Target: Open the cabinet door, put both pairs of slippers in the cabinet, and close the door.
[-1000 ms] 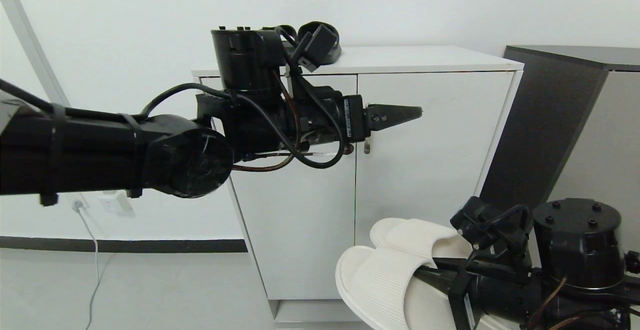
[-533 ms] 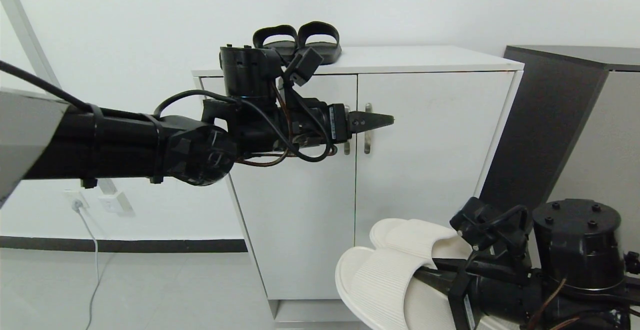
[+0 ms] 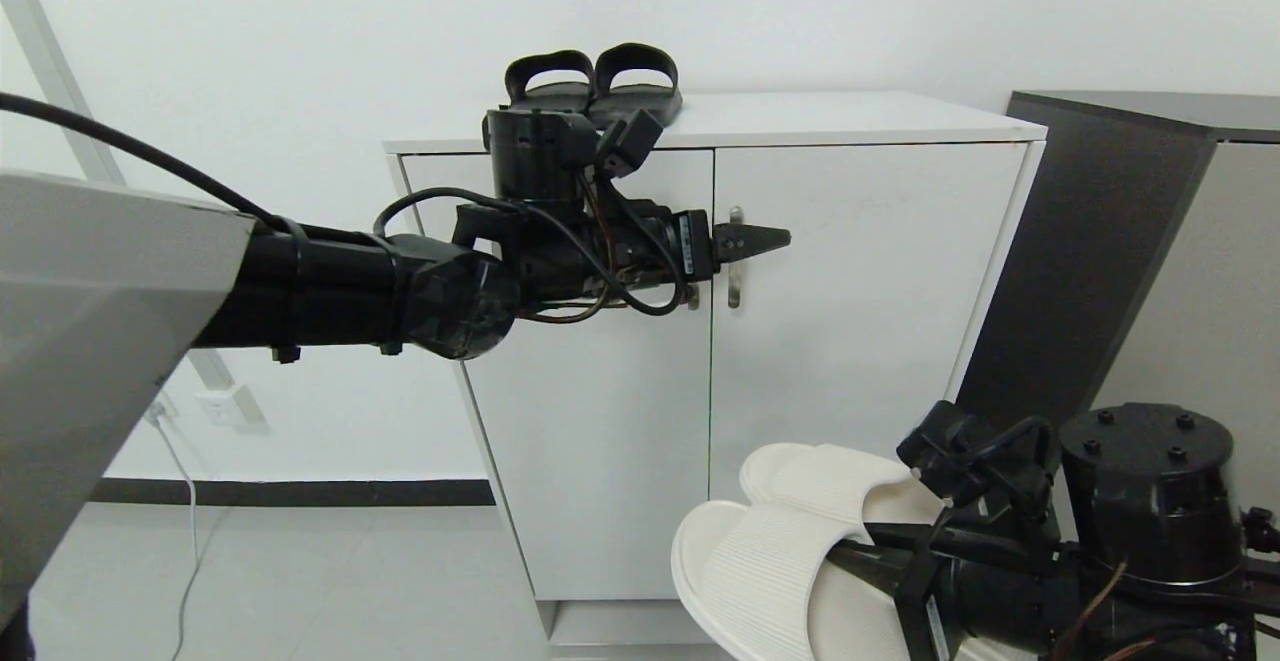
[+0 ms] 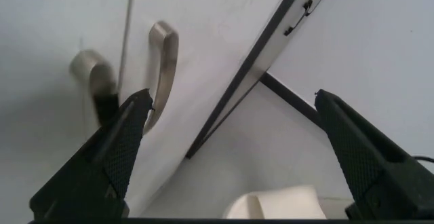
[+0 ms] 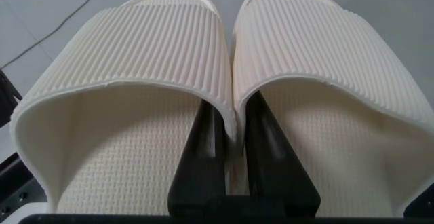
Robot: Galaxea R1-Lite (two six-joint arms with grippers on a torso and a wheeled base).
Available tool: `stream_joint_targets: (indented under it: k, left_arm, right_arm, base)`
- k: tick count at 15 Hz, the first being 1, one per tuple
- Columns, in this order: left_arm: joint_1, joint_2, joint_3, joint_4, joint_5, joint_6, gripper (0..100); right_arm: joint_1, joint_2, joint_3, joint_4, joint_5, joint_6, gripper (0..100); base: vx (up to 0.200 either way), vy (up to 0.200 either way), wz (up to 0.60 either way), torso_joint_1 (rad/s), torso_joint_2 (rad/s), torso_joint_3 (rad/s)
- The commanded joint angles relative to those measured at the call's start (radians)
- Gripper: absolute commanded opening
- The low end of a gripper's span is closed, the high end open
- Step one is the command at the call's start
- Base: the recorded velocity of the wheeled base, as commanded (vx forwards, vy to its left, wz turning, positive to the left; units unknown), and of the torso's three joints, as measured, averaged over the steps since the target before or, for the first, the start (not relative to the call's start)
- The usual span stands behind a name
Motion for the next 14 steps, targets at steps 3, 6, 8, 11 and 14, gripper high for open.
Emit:
stream_joint_targets:
  k: [3, 6, 8, 11, 14]
  left_arm:
    - [-0.006, 0.072, -0.099, 0.028, 0.013, 0.002, 100]
    - [-0.020, 0.088, -0.133, 0.055, 0.013, 0.002, 100]
    - [-0.032, 0.092, -0.133, 0.055, 0.013, 0.002, 100]
    - [-0.038, 0.082, -0.124, 0.055, 0.009, 0.002, 0]
    - [-0.044, 0.041, -0.072, 0.051, 0.009, 0.003, 0]
  right_arm:
    - [0.000, 0.002, 0.001, 0.000, 0.000, 0.000, 0]
    - [-0.001, 0.005, 0.001, 0.000, 0.000, 0.000, 0]
    - [0.000, 0.009, 0.001, 0.000, 0.000, -0.002, 0]
    - [0.000, 0.009, 0.001, 0.000, 0.000, -0.002, 0]
    - [0.006, 0.002, 0.005, 0.000, 0.012, -0.002, 0]
  base:
    - [0.000, 0.000, 0.00, 0.000, 0.00, 0.000]
    - [0.000, 0.000, 0.00, 0.000, 0.00, 0.000]
    - [0.000, 0.000, 0.00, 0.000, 0.00, 0.000]
    - [0.000, 0.000, 0.00, 0.000, 0.00, 0.000]
    - [0.000, 0.000, 0.00, 0.000, 0.00, 0.000]
